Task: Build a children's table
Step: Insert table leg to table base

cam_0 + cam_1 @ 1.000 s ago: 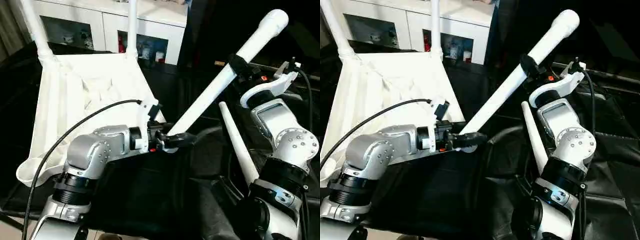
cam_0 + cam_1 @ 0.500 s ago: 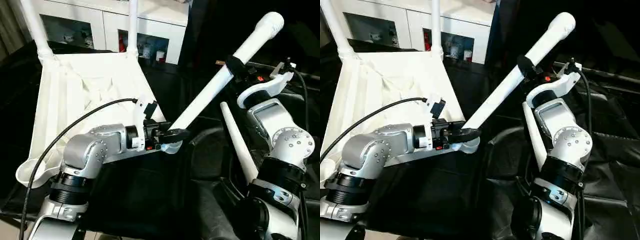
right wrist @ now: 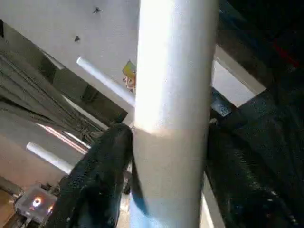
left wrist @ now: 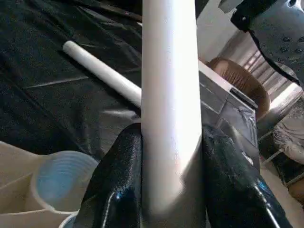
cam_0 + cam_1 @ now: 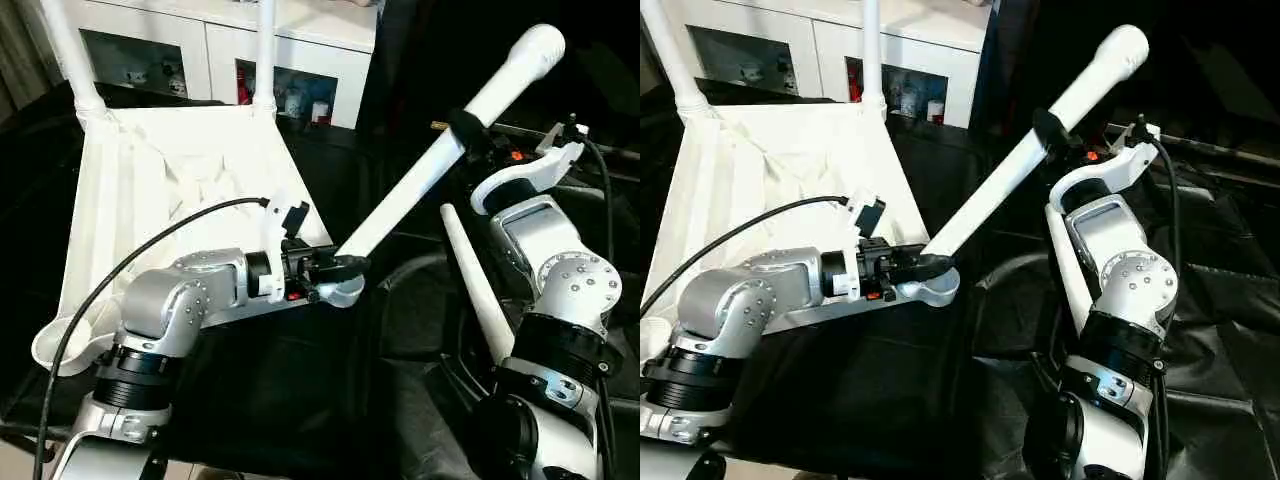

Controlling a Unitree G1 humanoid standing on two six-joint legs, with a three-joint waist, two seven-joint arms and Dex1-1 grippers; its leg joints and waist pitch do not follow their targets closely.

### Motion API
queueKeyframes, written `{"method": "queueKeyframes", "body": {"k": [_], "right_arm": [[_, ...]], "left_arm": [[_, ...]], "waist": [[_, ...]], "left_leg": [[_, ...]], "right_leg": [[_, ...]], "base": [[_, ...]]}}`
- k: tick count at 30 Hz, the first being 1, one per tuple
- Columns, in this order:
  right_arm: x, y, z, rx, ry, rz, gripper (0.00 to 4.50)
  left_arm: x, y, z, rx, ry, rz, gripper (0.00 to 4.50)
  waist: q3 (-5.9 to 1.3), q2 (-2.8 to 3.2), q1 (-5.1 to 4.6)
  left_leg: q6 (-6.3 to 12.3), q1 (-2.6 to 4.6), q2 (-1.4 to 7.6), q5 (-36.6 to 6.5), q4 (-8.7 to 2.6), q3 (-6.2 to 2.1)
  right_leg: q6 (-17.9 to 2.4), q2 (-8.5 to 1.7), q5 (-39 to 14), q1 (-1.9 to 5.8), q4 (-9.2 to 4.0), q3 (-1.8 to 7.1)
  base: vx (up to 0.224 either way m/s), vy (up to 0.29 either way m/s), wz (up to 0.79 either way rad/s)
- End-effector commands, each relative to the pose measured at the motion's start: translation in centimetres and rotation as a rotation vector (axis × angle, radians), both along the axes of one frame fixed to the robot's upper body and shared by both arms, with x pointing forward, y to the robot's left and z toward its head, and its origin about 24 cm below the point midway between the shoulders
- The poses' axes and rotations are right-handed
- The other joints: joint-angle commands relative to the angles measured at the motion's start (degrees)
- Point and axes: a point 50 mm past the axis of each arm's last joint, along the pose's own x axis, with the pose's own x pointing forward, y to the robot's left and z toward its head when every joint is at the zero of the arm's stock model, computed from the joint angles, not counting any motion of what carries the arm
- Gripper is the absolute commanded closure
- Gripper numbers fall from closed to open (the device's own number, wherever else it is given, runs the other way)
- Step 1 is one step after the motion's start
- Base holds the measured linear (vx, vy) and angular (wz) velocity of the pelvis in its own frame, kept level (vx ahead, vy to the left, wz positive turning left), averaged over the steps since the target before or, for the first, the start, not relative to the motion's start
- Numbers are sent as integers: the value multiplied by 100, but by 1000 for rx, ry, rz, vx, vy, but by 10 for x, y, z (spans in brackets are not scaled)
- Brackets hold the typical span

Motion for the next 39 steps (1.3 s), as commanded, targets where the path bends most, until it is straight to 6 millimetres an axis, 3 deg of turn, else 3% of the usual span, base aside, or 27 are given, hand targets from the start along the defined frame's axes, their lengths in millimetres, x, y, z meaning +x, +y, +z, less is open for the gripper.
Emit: {"method": "queueKeyframes", "body": {"k": [1,5,8,9,13,17,20,22,25,27,28,33,34,35,39], "right_arm": [[1,-6,8,-48,-28,-28,163],[-2,-2,2,-224,-21,18,129],[-10,-7,-12,-329,3,78,126],[-11,-8,-15,-342,8,91,126],[-18,-12,-21,-437,-2,141,126],[-22,-21,-21,-554,-55,142,86],[-20,-34,-9,-876,-179,37,52],[-16,-35,2,-1277,-321,-10,46],[-13,-35,3,-1729,-485,-10,19],[-13,-37,3,-1802,-515,-25,6],[-11,-42,3,-1919,-544,-69,6],[-3,-51,-2,-2180,-590,-91,0],[-2,-52,-4,-2204,-608,-76,0],[-1,-52,-4,-2223,-622,-69,0],[4,-55,-7,-2283,-664,-87,0]], "left_arm": [[2,1,10,-35,-37,-17,307],[5,5,13,-46,-54,18,307],[17,21,24,-61,-89,92,307],[19,25,26,-60,-95,103,307],[24,39,32,-33,-121,126,307],[25,50,33,12,-137,125,307],[24,59,32,77,-149,102,309],[20,63,31,153,-168,50,309],[18,65,34,209,-181,2,309],[18,65,34,216,-182,-7,309],[18,67,35,240,-186,-24,309],[13,64,35,258,-193,-98,309],[12,64,34,260,-193,-109,309],[12,63,34,262,-194,-118,309],[7,58,33,275,-197,-192,309]], "waist": [[-396,98,-8],[-389,104,-2],[-389,65,10],[-395,79,27],[-381,77,31],[-391,83,43],[-380,129,49],[-367,122,65],[-354,110,25],[-349,104,3],[-354,73,3],[-355,89,-29],[-361,127,-31],[-359,96,-53],[-368,90,-73]], "left_leg": [[-452,111,-6,-1068,-410,73],[-478,102,-12,-1018,-409,72],[-418,87,-22,-1032,-407,70],[-406,110,-17,-1054,-400,71],[-399,107,-6,-1150,-406,56],[-363,99,1,-1023,-395,61],[-410,115,1,-1054,-392,70],[-457,104,8,-1111,-383,61],[-394,110,3,-1235,-370,75],[-340,112,-5,-1307,-357,85],[-314,95,-3,-1260,-354,73],[-250,104,-16,-1311,-333,86],[-263,108,-12,-1345,-327,82],[-246,101,-14,-1414,-319,90],[-170,92,-15,-1319,-297,96]], "right_leg": [[-463,-104,-1016,260,-343,111],[-482,-94,-909,285,-338,109],[-436,-100,-1013,313,-359,115],[-428,-103,-1037,294,-364,117],[-491,-113,-1165,290,-372,105],[-579,-122,-983,301,-345,111],[-641,-126,-1042,290,-354,113],[-608,-137,-1278,299,-383,103],[-701,-132,-1404,285,-382,119],[-769,-120,-1420,280,-383,125],[-799,-121,-1374,287,-366,118],[-830,-75,-1233,296,-344,120],[-848,-90,-1248,280,-336,118],[-845,-79,-1283,292,-343,119],[-887,-59,-1072,297,-310,126]], "base": [[0,0,0],[0,0,0],[0,0,0],[0,0,0],[0,0,0],[0,0,0],[0,0,0],[0,0,0],[0,0,0],[0,0,0],[0,0,0],[0,0,0],[0,0,0],[0,0,0],[0,0,0]]}}
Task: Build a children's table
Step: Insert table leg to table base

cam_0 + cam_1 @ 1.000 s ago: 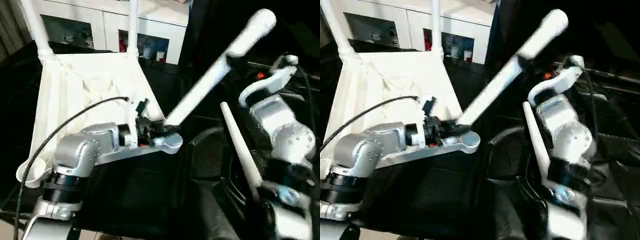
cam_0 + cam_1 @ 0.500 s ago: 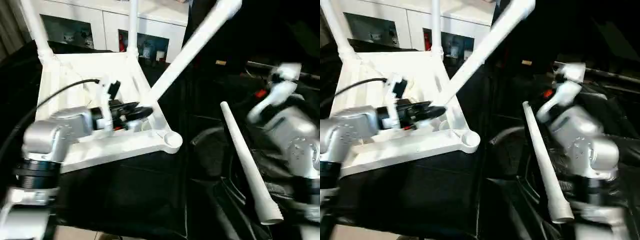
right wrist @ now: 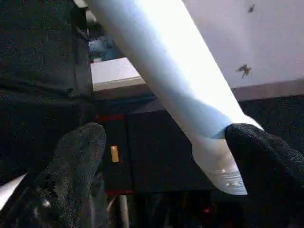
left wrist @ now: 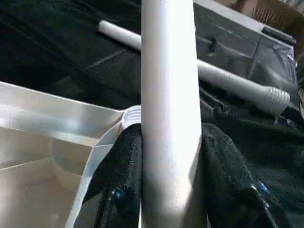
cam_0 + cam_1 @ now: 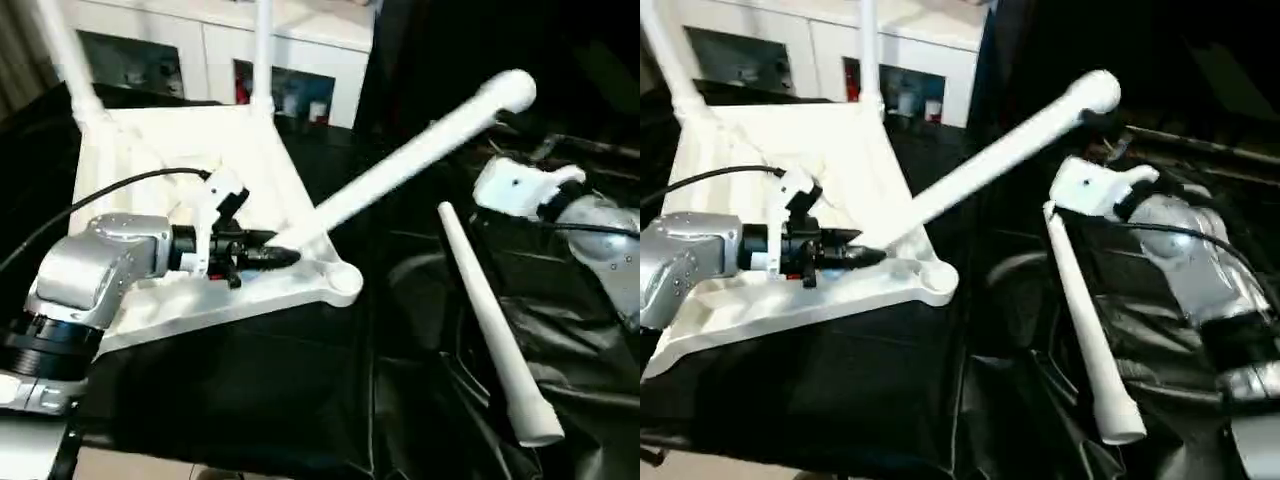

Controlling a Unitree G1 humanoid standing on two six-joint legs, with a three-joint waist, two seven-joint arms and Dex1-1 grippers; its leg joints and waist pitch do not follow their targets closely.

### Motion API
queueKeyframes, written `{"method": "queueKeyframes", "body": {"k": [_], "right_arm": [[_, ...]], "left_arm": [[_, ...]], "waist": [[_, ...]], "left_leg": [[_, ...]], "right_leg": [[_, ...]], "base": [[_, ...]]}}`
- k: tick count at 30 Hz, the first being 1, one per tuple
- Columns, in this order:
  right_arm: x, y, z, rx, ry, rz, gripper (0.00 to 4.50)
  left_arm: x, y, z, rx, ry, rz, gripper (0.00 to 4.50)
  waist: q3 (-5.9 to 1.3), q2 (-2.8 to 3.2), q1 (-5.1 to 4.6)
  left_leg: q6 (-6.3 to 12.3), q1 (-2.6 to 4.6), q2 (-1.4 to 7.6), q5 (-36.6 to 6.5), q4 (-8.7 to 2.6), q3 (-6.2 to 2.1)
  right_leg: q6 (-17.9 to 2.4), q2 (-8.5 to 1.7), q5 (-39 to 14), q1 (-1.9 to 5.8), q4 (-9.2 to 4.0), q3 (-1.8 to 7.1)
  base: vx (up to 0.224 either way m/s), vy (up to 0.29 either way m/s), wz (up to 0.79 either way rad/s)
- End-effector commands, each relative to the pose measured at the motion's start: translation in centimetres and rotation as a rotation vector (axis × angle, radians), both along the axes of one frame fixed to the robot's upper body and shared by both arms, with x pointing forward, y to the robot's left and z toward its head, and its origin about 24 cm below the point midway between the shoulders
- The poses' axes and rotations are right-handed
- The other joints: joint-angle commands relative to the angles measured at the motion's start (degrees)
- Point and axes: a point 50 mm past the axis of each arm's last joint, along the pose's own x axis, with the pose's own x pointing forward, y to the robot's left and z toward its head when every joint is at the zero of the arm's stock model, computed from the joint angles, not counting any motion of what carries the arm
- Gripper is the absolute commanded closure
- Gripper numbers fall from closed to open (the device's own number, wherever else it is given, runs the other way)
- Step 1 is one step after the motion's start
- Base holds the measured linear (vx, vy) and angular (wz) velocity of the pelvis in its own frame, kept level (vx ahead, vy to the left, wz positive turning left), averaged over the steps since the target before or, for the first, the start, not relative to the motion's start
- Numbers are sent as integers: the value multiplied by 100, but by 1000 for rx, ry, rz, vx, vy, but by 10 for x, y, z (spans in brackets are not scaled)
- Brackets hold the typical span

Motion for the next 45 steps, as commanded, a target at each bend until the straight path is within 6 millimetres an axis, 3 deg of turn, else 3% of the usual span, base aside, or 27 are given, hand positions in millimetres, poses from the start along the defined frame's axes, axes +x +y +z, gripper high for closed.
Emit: {"method": "queueKeyframes", "body": {"k": [1,12,16,17,22,28,30,34,39,42,43,45], "right_arm": [[3,-3,1,-47,-27,3,0],[6,10,11,-80,-220,102,0],[10,8,4,-123,-184,79,0],[11,7,2,-133,-175,74,0],[15,5,-7,-150,-119,56,0],[16,3,-14,-107,-75,48,63],[15,4,-16,-72,-66,52,81],[15,3,-19,-42,-39,47,116],[15,6,-20,12,-20,60,154],[13,5,-22,60,-12,58,174],[12,5,-23,75,-6,56,176],[11,3,-26,101,6,48,179]], "left_arm": [[-4,-13,9,5,-43,-107,309],[-6,-13,4,27,-27,-130,309],[-8,-12,3,27,-15,-149,309],[-9,-12,4,25,-14,-157,309],[-6,-11,9,27,-27,-170,309],[-2,-2,12,64,-43,-161,309],[-2,1,13,71,-49,-153,309],[1,5,16,80,-59,-137,309],[5,11,18,97,-89,-120,309],[9,14,19,108,-106,-81,309],[10,14,20,104,-104,-59,253],[13,16,19,98,-103,-33,239]], "waist": [[-384,75,-40],[-374,34,-145],[-364,49,-186],[-363,76,-185],[-360,45,-217],[-370,91,-229],[-370,63,-230],[-377,113,-238],[-373,82,-248],[-370,98,-242],[-368,100,-241],[-371,100,-233]], "left_leg": [[-182,86,-17,-1314,-324,95],[-195,65,-24,-1485,-299,100],[-187,65,-31,-1670,-292,94],[-198,74,-33,-1718,-292,91],[-191,65,-35,-1921,-285,84],[-180,72,-33,-1943,-287,75],[-164,61,-30,-1899,-285,77],[-156,66,-31,-1829,-286,75],[-152,69,-26,-1884,-289,78],[-153,76,-21,-1924,-293,72],[-161,79,-25,-1933,-291,74],[-154,84,-23,-1946,-289,75]], "right_leg": [[-867,-63,-1100,286,-325,117],[-797,-58,-1405,268,-329,112],[-774,-39,-1571,259,-336,110],[-779,-39,-1617,249,-339,107],[-768,-39,-1845,233,-362,99],[-860,-36,-1657,236,-342,99],[-874,-44,-1612,244,-331,98],[-953,-45,-1441,250,-314,103],[-970,-38,-1480,248,-324,100],[-964,-45,-1541,247,-329,102],[-970,-41,-1536,245,-325,101],[-977,-47,-1532,247,-332,103]], "base": [[0,0,0],[0,0,0],[0,0,0],[0,0,0],[0,0,0],[0,0,0],[0,0,0],[0,0,0],[0,0,0],[0,0,0],[0,0,0],[0,0,0]]}}
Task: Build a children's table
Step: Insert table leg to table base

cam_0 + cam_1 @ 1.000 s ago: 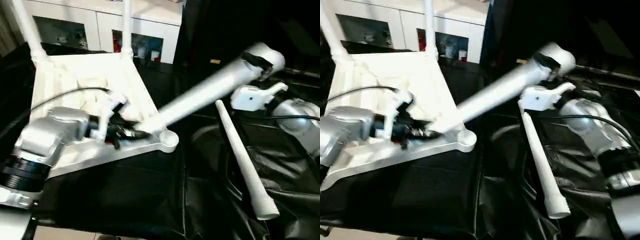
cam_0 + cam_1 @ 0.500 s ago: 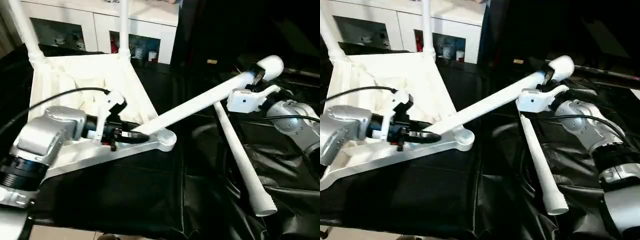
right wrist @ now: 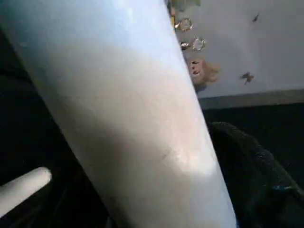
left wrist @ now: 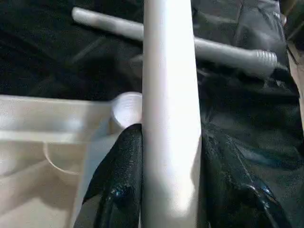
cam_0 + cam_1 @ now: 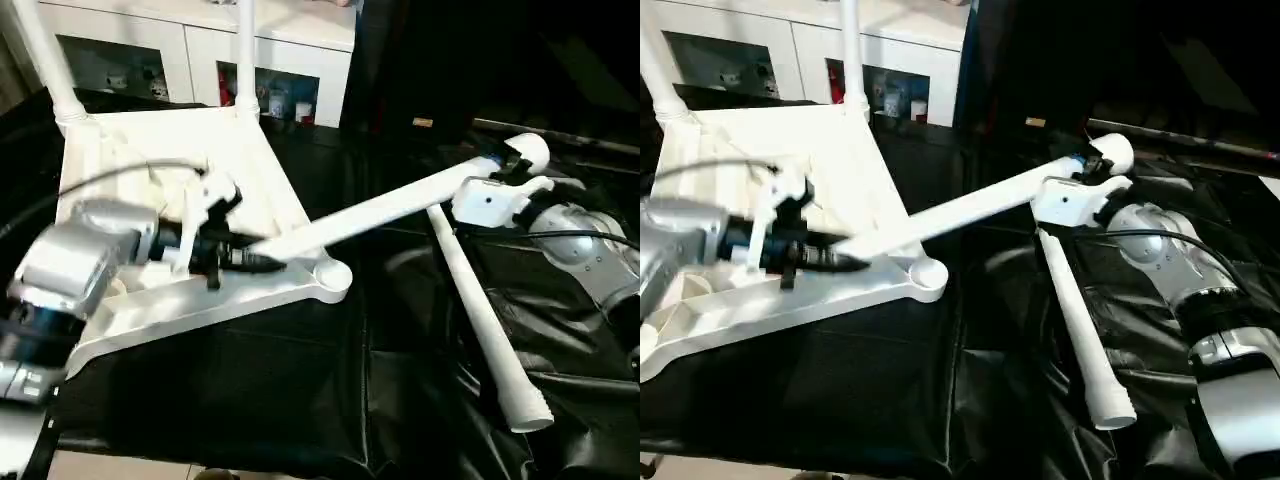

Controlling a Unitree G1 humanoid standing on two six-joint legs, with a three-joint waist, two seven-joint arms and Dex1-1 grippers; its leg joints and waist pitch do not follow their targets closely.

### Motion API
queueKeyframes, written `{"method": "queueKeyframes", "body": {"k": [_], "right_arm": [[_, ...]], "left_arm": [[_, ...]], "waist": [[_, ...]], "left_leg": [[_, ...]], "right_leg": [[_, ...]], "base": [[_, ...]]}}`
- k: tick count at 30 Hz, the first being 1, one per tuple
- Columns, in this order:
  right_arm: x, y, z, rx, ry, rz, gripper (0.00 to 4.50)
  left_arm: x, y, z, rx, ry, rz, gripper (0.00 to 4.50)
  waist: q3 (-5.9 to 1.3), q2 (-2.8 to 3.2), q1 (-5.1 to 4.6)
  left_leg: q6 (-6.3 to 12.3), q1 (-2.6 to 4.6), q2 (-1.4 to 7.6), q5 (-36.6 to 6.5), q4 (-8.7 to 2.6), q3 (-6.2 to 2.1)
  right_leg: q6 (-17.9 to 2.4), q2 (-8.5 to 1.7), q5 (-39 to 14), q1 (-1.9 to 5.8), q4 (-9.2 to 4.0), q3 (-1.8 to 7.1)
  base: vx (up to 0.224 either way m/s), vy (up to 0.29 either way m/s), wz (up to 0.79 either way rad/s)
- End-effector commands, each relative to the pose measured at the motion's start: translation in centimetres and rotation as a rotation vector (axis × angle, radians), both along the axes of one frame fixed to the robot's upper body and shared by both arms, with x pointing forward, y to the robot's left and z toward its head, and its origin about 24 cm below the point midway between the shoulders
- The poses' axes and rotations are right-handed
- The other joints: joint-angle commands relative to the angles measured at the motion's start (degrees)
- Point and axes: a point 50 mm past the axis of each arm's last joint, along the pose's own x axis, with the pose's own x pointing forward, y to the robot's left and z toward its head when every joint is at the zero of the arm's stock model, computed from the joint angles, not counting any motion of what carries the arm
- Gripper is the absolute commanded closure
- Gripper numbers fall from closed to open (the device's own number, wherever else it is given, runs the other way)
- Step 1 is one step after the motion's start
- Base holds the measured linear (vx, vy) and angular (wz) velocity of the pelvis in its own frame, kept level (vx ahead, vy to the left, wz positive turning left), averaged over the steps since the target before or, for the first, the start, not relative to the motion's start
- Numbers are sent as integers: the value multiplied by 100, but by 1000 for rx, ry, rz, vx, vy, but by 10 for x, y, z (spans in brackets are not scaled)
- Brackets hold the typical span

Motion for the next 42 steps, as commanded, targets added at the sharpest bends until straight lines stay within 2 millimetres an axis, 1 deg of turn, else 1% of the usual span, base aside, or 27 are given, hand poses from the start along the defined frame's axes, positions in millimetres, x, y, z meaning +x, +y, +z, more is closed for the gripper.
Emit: {"method": "queueKeyframes", "body": {"k": [1,6,9,11,12,14,15,16,17,18,19,20,21,22,23,24,26,27,28,29,30,31,32,35,37,40,42], "right_arm": [[0,-2,4,108,-7,-8,183],[0,-5,0,191,34,-41,205],[-1,-7,-12,276,131,-78,215],[-2,-7,-17,325,171,-86,247],[-2,-6,-18,339,187,-88,247],[-2,-5,-21,385,214,-90,252],[-1,-2,-22,450,239,-90,256],[-1,-1,-24,498,262,-97,257],[-1,2,-24,561,287,-88,258],[-1,2,-24,561,287,-88,259],[-1,12,-26,702,370,-48,259],[-3,21,-27,807,438,3,259],[-4,27,-26,894,486,41,259],[-5,31,-24,945,514,65,259],[-6,36,-24,1010,565,103,259],[-8,40,-23,1051,600,132,259],[-10,45,-23,1114,659,175,260],[-16,54,-22,1190,764,261,260],[-21,60,-21,1234,835,326,260],[-33,69,-18,1271,965,441,260],[-35,70,-17,1276,988,462,260],[-41,73,-15,1283,1046,510,260],[-45,74,-13,1285,1081,552,260],[-52,74,-2,1357,1160,660,260],[-55,73,1,1369,1197,692,260],[-66,74,2,1334,1259,726,260],[-70,74,3,1322,1281,733,260]], "left_arm": [[6,4,3,5,-37,69,239],[17,14,15,-70,-108,171,200],[28,33,38,-202,-230,298,184],[35,52,58,-299,-333,417,159],[37,59,65,-342,-367,462,159],[41,75,78,-436,-424,563,158],[43,90,86,-502,-462,667,158],[43,99,87,-526,-470,723,158],[43,106,82,-518,-462,770,158],[43,106,82,-518,-462,770,158],[42,104,63,-453,-403,754,158],[40,99,47,-404,-352,724,158],[38,89,36,-374,-309,674,158],[37,82,30,-360,-284,644,158],[35,71,24,-361,-249,591,158],[33,64,20,-364,-225,556,158],[32,53,17,-378,-204,512,158],[30,35,14,-415,-166,454,158],[29,23,13,-441,-142,418,158],[25,0,16,-504,-86,340,158],[24,-4,17,-516,-75,326,158],[22,-16,21,-573,-40,290,158],[20,-27,26,-625,-4,252,158],[12,-63,37,-748,87,110,158],[8,-75,39,-780,124,57,140],[1,-93,36,-761,175,-19,123],[-1,-98,35,-759,191,-32,118]], "waist": [[-376,94,-5],[-388,62,-13],[-396,44,-32],[-393,64,-15],[-394,104,-9],[-396,72,10],[-390,119,19],[-403,73,16],[-400,78,24],[-398,47,30],[-389,73,46],[-380,38,42],[-351,60,71],[-385,103,106],[-400,85,111],[-415,115,175],[-425,112,248],[-419,155,298],[-405,136,358],[-383,92,359],[-395,91,416],[-387,88,438],[-385,50,457],[-362,29,486],[-352,2,487],[-343,-29,467],[-342,-23,466]], "left_leg": [[-160,83,-29,-1935,-351,86],[-112,67,-39,-1823,-346,84],[-47,43,-59,-1837,-339,81],[-38,77,-43,-1830,-337,82],[-44,80,-46,-1835,-343,74],[-39,82,-35,-1838,-351,73],[-37,81,-34,-1841,-363,66],[6,82,-46,-1887,-351,70],[-4,78,-34,-1862,-361,58],[22,80,-30,-1861,-364,59],[27,105,-3,-1876,-377,58],[86,111,9,-1893,-384,63],[123,106,39,-1908,-416,54],[102,132,62,-1834,-419,45],[106,128,64,-1728,-417,51],[155,152,77,-1501,-409,65],[133,156,77,-1390,-409,78],[46,175,81,-1407,-413,90],[38,203,105,-1487,-417,88],[20,181,97,-1576,-422,103],[-38,179,97,-1615,-428,89],[-93,180,93,-1669,-430,100],[-115,164,88,-1654,-431,93],[-239,153,63,-1834,-428,98],[-264,130,48,-1866,-430,87],[-274,98,44,-1783,-444,70],[-273,103,50,-1787,-443,67]], "right_leg": [[-972,-39,-1508,255,-393,102],[-991,-41,-1479,272,-392,91],[-952,-44,-1550,290,-399,88],[-985,-41,-1481,261,-403,89],[-1022,-40,-1425,265,-391,89],[-1085,-55,-1368,273,-387,82],[-1131,-58,-1300,268,-385,84],[-1148,-38,-1268,283,-381,77],[-1147,-60,-1281,292,-369,77],[-1133,-60,-1321,292,-379,71],[-1152,-85,-1394,273,-381,82],[-1178,-78,-1367,269,-384,87],[-1201,-103,-1378,256,-384,97],[-1276,-124,-1245,255,-361,96],[-1322,-115,-1080,267,-350,96],[-1463,-131,-698,268,-314,104],[-1549,-133,-522,281,-294,89],[-1548,-135,-526,252,-299,86],[-1607,-146,-408,283,-287,79],[-1584,-133,-520,263,-310,77],[-1562,-152,-601,319,-283,74],[-1531,-148,-698,291,-303,77],[-1505,-162,-784,291,-313,73],[-1265,-189,-1484,283,-407,81],[-1011,-196,-1994,275,-470,75],[-736,-190,-2282,279,-523,65],[-667,-191,-2394,264,-540,65]], "base": [[0,0,0],[0,0,0],[0,0,0],[0,0,0],[0,0,0],[0,0,0],[0,0,0],[0,0,0],[0,0,0],[0,0,0],[0,0,0],[0,0,0],[0,0,0],[0,0,0],[0,0,0],[0,0,0],[0,0,0],[0,0,0],[0,0,0],[0,0,0],[0,0,0],[0,0,0],[0,0,0],[0,0,0],[0,0,0],[0,0,0],[0,0,0]]}}
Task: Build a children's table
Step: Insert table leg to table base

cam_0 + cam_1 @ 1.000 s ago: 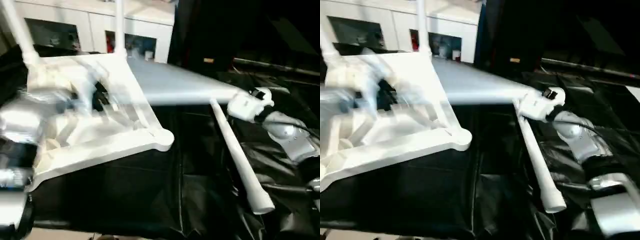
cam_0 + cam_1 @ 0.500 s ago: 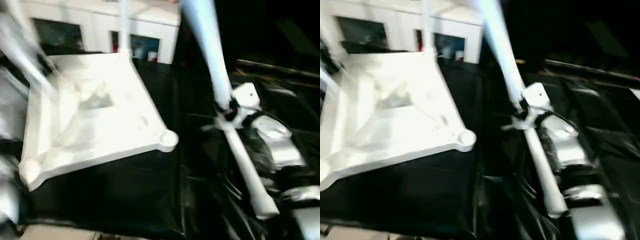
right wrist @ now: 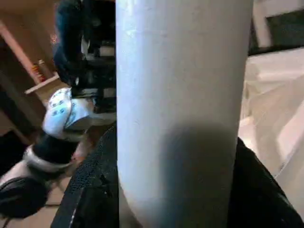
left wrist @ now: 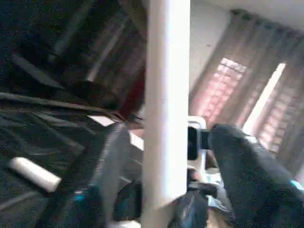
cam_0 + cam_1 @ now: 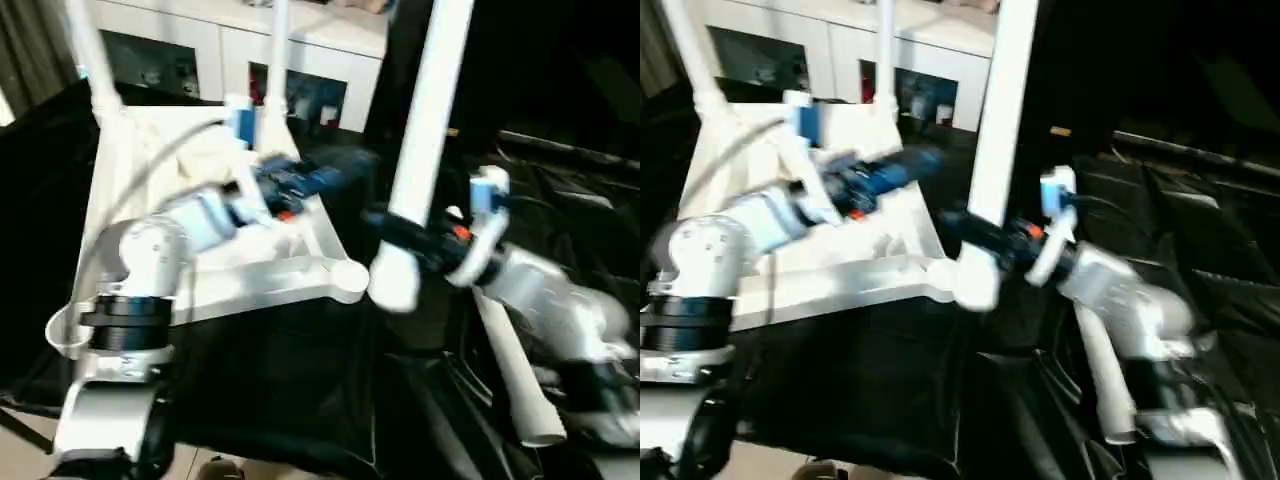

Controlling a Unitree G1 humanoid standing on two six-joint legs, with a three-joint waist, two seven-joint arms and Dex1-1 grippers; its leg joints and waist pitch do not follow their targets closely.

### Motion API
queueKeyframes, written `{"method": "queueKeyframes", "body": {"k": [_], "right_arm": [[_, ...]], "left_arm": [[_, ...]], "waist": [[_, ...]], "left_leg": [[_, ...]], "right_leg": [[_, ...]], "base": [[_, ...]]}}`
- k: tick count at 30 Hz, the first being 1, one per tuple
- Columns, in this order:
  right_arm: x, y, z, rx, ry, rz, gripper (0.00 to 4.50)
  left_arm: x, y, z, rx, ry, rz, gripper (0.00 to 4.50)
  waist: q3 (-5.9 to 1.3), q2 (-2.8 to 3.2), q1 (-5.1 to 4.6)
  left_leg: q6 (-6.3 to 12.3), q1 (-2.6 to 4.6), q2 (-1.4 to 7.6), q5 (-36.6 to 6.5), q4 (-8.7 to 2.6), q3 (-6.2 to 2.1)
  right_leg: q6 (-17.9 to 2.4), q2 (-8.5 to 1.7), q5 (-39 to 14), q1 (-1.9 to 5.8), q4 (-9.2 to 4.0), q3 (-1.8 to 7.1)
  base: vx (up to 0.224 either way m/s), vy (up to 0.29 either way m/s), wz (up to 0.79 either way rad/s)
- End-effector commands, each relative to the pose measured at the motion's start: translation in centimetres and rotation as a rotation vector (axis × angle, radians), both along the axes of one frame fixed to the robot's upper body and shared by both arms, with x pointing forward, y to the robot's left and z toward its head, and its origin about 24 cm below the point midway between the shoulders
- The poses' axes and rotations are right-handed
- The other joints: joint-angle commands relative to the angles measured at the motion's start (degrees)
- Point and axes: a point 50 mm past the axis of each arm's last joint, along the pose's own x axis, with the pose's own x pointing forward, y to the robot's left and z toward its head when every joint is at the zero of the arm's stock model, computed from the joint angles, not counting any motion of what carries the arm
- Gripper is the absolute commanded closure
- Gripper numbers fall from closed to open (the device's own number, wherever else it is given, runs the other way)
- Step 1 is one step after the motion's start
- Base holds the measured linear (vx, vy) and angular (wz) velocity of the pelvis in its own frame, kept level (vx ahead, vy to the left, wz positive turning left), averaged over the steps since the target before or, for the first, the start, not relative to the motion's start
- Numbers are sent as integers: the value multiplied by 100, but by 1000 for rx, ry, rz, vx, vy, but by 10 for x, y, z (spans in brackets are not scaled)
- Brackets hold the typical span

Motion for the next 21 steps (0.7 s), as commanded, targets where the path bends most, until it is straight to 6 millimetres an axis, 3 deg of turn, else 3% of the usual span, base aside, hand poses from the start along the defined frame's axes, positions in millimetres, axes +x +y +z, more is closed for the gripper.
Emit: {"method": "queueKeyframes", "body": {"k": [1,13,17,21], "right_arm": [[-7,1,5,-20,-8,47,260],[-15,3,8,-40,26,106,260],[-17,6,7,-61,31,135,260],[-18,9,5,-87,28,158,260]], "left_arm": [[-6,-16,3,-6,11,-53,97],[-27,-33,10,-99,56,-226,4],[-34,-38,7,-70,49,-266,4],[-27,-41,-3,32,22,-181,0]], "waist": [[-366,46,16],[-396,27,4],[-395,11,7],[-383,26,7]], "left_leg": [[-297,63,-21,-1787,-438,35],[-255,63,-15,-1439,-426,47],[-255,55,-5,-1373,-433,47],[-264,66,-6,-1435,-439,54]], "right_leg": [[-589,-200,-2448,252,-569,108],[-721,-163,-1808,262,-508,107],[-788,-167,-1638,282,-486,107],[-664,-171,-1815,269,-531,118]], "base": [[0,0,0],[0,0,0],[0,0,0],[0,0,0]]}}
